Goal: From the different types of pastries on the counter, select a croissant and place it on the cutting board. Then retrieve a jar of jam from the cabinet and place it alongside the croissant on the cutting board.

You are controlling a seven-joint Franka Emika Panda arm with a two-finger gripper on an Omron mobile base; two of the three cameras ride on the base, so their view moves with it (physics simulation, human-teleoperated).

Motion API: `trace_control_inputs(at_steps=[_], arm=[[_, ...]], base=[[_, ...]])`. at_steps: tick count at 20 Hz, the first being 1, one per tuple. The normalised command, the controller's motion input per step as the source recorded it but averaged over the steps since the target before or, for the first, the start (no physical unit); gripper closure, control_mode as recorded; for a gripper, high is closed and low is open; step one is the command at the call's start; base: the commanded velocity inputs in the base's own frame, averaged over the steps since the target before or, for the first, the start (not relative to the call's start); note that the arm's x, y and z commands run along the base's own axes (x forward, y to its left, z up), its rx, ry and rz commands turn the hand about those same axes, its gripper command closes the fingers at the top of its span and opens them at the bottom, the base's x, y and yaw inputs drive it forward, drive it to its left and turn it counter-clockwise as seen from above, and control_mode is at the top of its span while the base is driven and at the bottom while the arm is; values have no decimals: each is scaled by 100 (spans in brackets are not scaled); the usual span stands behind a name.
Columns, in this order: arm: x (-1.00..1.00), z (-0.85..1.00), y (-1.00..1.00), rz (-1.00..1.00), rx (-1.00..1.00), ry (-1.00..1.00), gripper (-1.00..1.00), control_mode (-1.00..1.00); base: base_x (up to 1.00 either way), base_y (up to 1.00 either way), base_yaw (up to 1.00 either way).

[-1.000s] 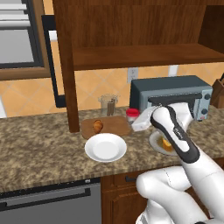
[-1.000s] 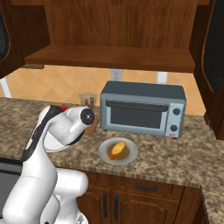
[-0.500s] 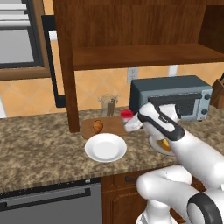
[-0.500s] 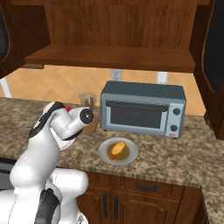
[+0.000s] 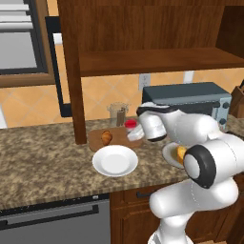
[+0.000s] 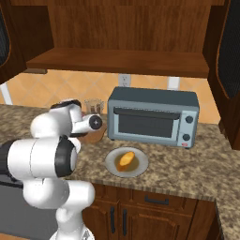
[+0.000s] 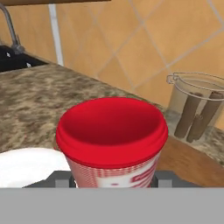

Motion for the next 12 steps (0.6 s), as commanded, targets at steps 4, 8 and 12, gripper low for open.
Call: trace_control_inputs(at_steps=[4,8,12], arm=[[47,-57,0,0,-7,-2,100,-100],[54,-29,0,0,-5,-3,100,-100],[48,-30,0,0,-3,0,100,-100]], base=[[0,0,0],[0,0,0],[0,0,0]])
